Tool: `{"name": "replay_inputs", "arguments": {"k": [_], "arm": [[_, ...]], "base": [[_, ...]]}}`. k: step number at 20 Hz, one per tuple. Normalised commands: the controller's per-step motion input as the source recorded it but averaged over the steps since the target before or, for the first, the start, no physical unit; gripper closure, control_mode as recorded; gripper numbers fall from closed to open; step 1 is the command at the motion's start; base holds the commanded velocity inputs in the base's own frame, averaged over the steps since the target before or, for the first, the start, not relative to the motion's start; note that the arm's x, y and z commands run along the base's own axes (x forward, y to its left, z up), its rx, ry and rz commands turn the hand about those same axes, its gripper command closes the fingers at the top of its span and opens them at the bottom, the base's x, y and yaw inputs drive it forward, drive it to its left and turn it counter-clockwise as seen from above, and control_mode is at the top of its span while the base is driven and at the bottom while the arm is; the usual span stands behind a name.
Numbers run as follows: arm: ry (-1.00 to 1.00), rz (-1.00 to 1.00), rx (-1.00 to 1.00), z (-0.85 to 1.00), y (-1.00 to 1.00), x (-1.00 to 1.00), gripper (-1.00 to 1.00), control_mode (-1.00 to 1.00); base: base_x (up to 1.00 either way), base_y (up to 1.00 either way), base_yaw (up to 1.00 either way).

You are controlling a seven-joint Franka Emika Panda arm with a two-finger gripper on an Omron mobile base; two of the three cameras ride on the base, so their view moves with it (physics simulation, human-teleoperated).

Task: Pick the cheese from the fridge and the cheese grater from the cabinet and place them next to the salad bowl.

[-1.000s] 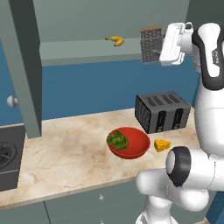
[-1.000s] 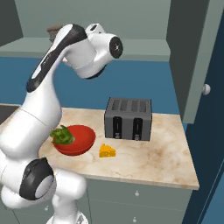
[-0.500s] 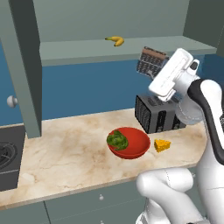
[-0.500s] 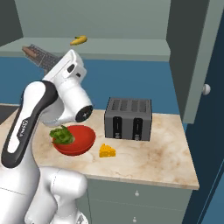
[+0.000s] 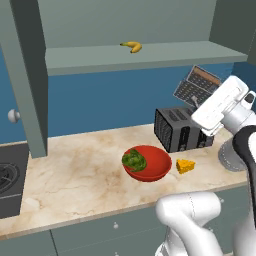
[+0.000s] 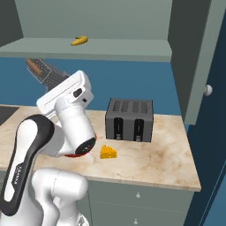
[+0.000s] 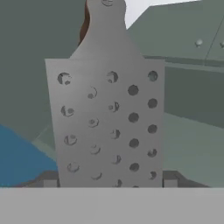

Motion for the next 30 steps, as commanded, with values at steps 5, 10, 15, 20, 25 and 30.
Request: {"name": "replay_inputs", "arguments": {"k": [5,10,15,20,25,30], "arm": [[0.4,0.05,0.0,-0.09,-0.7,-0.55,1.0,-1.0],[0.45,0.06,0.0,-0.89,-0.39,-0.01,1.0,-1.0],[0.38,0.07,0.0,-0.84,-0.09,0.02,1.0,-1.0],[0.03,0.0,0.0,-0.96,0.02,0.15,1.0,-1.0],[0.05,0.0,0.02,-0.83,0.0,0.11,1.0,-1.0],[0.14,0.05,0.05,-0.8,0.0,0.14,1.0,-1.0]], "base": [[0.0,0.0,0.0],[0.0,0.0,0.0],[0.0,0.0,0.0],[0.0,0.0,0.0],[0.0,0.0,0.0],[0.0,0.0,0.0]]}}
